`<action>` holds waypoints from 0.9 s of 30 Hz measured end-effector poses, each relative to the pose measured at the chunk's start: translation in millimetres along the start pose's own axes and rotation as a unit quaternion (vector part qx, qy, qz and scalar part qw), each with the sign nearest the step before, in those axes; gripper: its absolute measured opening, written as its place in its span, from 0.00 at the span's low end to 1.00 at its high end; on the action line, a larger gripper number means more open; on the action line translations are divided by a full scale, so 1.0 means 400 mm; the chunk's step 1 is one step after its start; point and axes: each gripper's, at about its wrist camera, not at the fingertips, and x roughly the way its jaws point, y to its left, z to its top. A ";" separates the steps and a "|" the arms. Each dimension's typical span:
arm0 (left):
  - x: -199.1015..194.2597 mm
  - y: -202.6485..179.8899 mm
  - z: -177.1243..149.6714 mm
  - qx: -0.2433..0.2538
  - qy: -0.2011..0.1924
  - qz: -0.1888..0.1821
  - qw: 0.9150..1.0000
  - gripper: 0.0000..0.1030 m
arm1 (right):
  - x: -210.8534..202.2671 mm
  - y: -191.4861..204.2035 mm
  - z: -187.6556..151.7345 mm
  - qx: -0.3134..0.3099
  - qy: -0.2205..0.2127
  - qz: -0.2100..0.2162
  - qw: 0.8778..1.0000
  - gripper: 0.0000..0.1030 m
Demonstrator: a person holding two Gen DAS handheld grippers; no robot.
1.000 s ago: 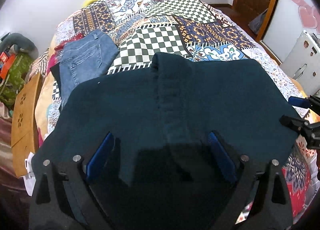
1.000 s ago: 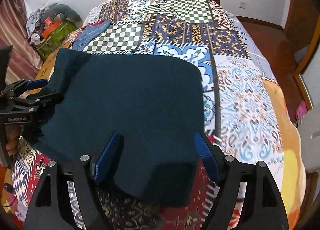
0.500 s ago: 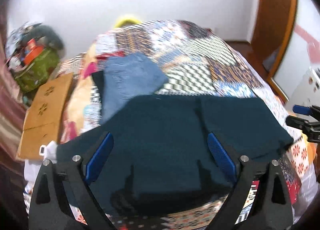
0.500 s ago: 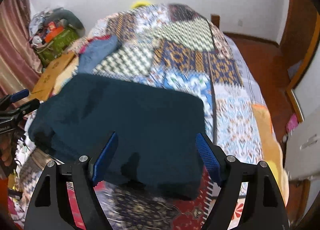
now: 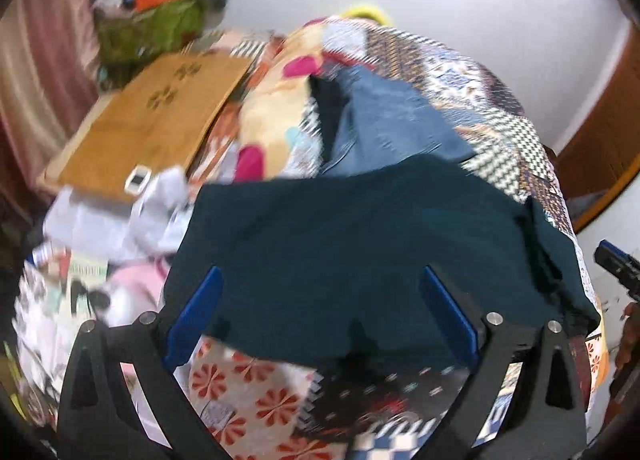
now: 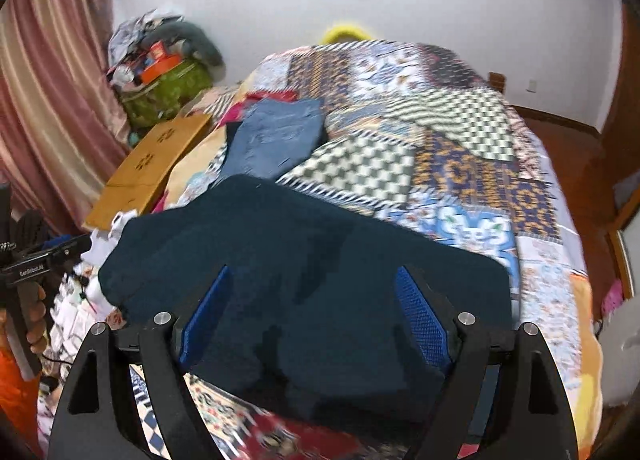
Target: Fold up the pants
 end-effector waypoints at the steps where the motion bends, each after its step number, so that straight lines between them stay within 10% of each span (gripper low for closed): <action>1: 0.011 0.026 -0.014 -0.012 0.013 -0.004 1.000 0.96 | 0.013 0.008 -0.001 -0.005 0.005 -0.002 1.000 0.79; 8: 0.084 0.148 -0.100 -0.104 0.085 -0.080 0.988 0.96 | 0.132 0.026 -0.047 -0.009 0.076 -0.013 0.997 0.79; 20: 0.273 0.192 -0.153 -0.240 0.189 -0.209 0.929 0.96 | 0.129 0.023 -0.054 0.012 0.080 -0.009 0.997 0.79; 23: 0.289 0.180 -0.125 -0.235 0.175 -0.212 0.932 0.89 | 0.131 0.017 -0.055 0.019 0.080 -0.004 0.997 0.80; 27: 0.289 0.175 -0.089 -0.206 0.156 -0.148 0.955 0.39 | 0.136 0.006 -0.058 0.032 0.083 0.005 0.996 0.82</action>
